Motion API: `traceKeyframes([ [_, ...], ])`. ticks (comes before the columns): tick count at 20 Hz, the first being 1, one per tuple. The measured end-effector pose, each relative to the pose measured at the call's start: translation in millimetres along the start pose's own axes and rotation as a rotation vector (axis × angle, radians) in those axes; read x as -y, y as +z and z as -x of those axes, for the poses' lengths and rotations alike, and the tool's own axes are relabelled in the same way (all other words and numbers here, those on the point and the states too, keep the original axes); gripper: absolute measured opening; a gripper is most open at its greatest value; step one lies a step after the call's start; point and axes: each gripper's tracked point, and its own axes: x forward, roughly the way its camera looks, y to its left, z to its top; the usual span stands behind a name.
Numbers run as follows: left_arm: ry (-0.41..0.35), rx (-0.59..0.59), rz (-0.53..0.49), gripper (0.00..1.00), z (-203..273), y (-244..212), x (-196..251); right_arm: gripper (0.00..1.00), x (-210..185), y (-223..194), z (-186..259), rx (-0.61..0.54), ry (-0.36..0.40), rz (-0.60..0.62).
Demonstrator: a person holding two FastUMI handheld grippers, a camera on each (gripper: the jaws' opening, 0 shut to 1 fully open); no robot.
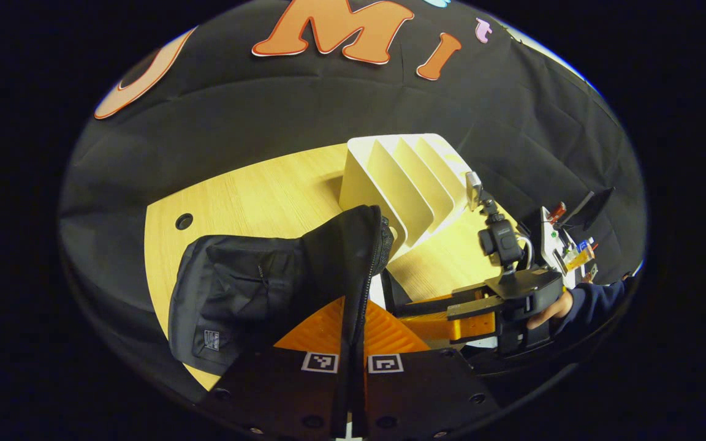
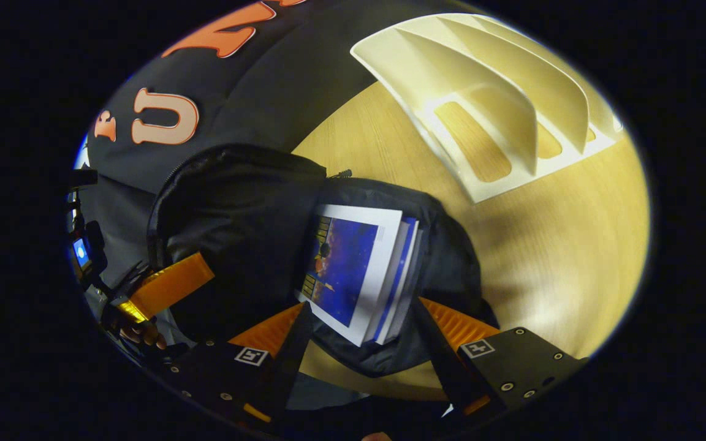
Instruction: Open the schoolbag, grab two books from the bookshelf and put them into the schoolbag.
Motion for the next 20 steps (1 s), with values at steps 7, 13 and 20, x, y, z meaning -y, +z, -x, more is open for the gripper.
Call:
traceKeyframes([
  [7,0.064,-0.004,0.003,0.45,-33.3,-12.5,42.2,0.98,57.1,65.7,73.1,0.185,-0.139,0.152],
  [13,0.092,0.048,0.046,0.97,-52.4,4.8,87.4,0.98,91.8,106.5,133.4,0.293,-0.200,0.256],
  [20,0.172,0.233,0.097,0.99,-54.5,46.3,147.1,0.98,114.7,144.1,198.9,0.441,-0.267,0.387],
])
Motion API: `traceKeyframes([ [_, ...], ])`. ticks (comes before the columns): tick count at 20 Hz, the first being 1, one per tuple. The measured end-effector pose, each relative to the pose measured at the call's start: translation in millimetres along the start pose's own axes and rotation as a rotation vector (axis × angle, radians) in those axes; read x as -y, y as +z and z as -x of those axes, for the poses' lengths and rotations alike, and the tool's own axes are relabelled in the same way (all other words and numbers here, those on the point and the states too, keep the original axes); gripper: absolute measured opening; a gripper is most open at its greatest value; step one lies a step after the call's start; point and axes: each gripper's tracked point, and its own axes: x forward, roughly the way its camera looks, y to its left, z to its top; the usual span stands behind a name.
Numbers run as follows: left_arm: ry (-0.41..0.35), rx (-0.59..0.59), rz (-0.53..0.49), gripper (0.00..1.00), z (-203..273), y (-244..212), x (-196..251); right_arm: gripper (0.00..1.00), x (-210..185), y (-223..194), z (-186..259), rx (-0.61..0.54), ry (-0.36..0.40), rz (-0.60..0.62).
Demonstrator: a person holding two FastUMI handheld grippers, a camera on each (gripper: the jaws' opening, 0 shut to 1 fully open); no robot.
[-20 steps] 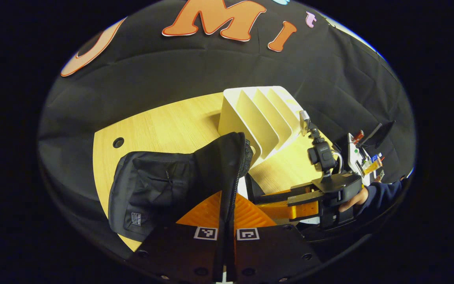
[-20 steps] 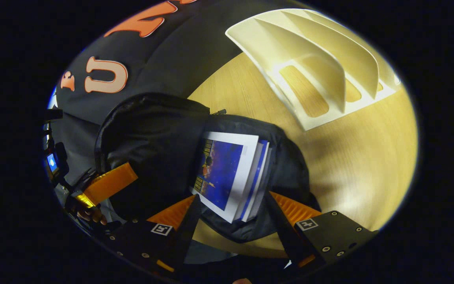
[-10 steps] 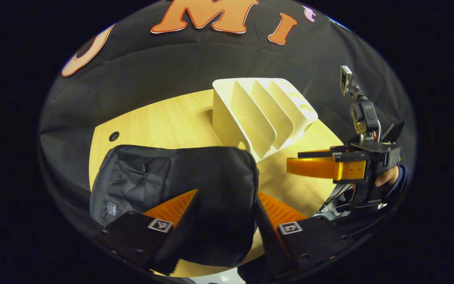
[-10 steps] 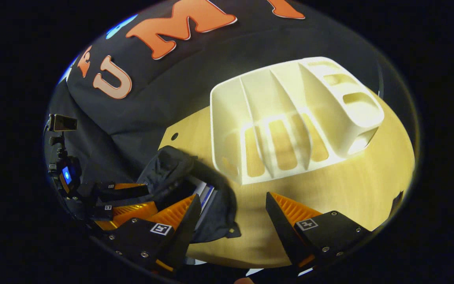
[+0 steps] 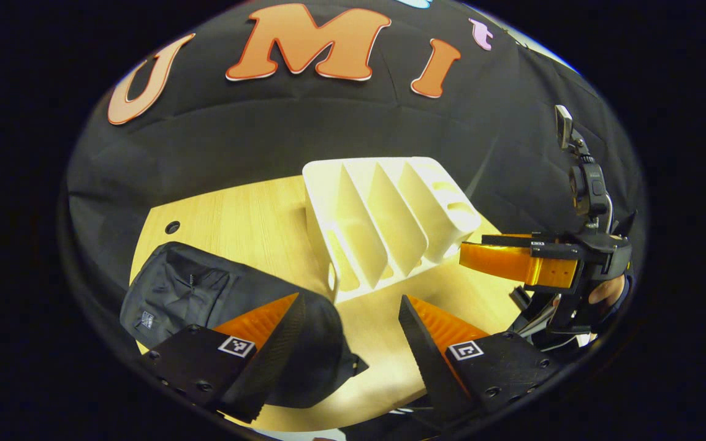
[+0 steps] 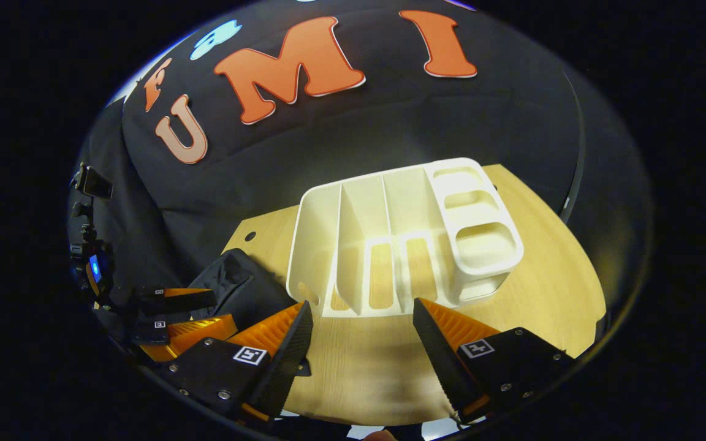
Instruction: Open the schoolbag, grab two books from the bookshelf and put them into the schoolbag.
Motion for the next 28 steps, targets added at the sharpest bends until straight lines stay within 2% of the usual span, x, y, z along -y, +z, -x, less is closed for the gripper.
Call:
traceKeyframes([
  [4,0.104,0.171,0.055,0.99,16.3,25.2,25.7,0.98,17.3,23.1,26.0,0.080,0.028,0.073],
  [7,0.149,0.257,0.097,0.99,16.5,29.9,21.0,0.98,25.8,38.1,43.1,0.138,0.043,0.103],
  [10,0.218,0.318,0.093,0.98,22.0,36.8,15.3,0.98,23.1,54.4,58.8,0.196,0.065,0.118],
  [19,0.309,0.550,0.085,0.98,51.4,62.7,4.7,0.98,16.3,94.0,94.4,0.410,0.029,0.208],
  [23,0.352,0.657,0.088,0.98,84.6,77.8,-13.8,0.98,-1.5,96.9,100.4,0.462,0.039,0.230],
  [28,0.384,0.729,0.072,0.98,108.2,86.2,-28.3,0.98,-12.3,99.3,108.2,0.514,0.044,0.247],
])
